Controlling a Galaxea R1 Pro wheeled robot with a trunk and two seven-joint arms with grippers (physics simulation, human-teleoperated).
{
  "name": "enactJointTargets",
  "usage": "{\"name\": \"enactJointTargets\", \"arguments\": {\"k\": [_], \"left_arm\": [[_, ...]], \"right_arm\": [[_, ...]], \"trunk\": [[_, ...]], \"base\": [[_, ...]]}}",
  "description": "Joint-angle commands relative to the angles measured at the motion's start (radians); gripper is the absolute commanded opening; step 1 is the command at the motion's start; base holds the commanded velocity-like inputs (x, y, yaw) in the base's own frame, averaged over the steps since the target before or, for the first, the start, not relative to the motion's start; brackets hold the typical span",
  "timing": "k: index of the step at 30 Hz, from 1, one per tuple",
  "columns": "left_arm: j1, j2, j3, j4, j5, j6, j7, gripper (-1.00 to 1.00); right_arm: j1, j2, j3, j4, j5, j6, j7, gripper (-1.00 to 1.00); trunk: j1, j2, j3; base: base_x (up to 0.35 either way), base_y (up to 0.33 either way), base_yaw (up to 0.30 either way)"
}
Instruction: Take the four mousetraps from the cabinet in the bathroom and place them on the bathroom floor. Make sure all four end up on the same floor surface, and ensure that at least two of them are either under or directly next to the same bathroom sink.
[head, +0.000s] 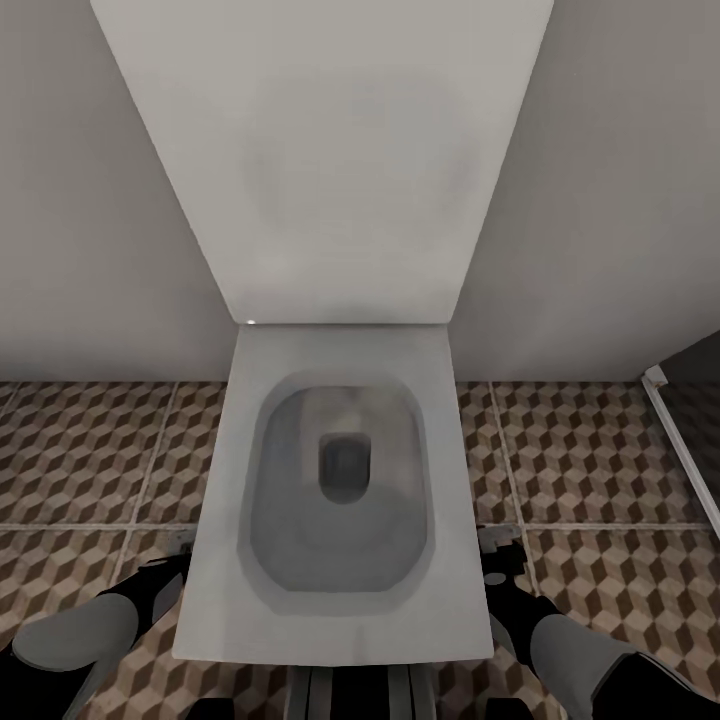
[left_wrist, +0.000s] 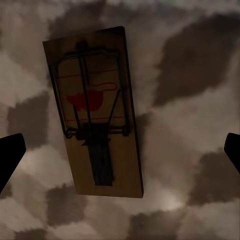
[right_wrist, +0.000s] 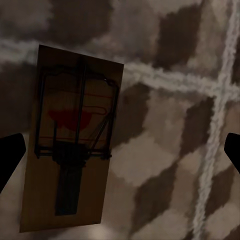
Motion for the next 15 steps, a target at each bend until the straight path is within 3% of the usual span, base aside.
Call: {"name": "enactJointTargets", "arguments": {"k": [1,15], "left_arm": [[0.0,0.0,-0.008,0.0,0.007,0.003,0.003,1.0],[0.0,-0.001,-0.009,0.0,0.007,0.003,0.003,1.0]], "right_arm": [[0.0,0.0,0.007,0.0,-0.011,-0.004,-0.002,1.0],[0.0,0.0,0.007,0.0,-0.012,-0.004,-0.002,1.0]], "trunk": [[0.0,0.0,0.0],[0.0,0.0,0.0]], "base": [[0.0,0.0,0.0],[0.0,0.0,0.0]]}}
